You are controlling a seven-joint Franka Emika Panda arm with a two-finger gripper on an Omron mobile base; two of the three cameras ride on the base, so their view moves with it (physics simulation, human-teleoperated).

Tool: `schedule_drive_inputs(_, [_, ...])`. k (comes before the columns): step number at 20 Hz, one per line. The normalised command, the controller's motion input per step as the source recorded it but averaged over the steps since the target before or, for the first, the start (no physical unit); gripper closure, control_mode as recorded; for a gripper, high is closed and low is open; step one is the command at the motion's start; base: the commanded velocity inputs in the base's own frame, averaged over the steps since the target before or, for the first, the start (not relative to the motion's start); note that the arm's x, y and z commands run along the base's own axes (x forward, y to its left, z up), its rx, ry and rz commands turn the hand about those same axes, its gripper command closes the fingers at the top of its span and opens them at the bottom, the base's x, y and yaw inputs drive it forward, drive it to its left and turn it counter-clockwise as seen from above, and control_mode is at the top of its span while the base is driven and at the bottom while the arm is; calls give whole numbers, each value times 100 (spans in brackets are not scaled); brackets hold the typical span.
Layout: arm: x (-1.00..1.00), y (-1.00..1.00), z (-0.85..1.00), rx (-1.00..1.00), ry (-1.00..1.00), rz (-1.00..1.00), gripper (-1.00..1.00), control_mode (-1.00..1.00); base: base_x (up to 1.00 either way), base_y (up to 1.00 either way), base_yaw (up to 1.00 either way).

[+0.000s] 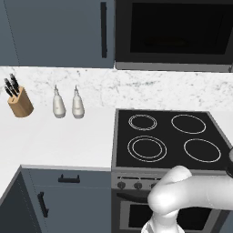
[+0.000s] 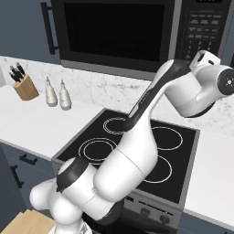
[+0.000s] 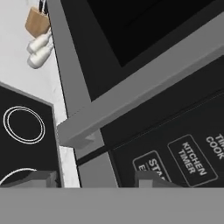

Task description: Pick the cucumber from the sink and place it in the bowl. Then pick the bowl and place it in the microwave. Then close the microwave door and press the start button.

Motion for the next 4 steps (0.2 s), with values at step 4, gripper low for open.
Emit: schedule_drive_inputs(4, [-22,0,-21,4,0,0,-100,-100,0,0,0])
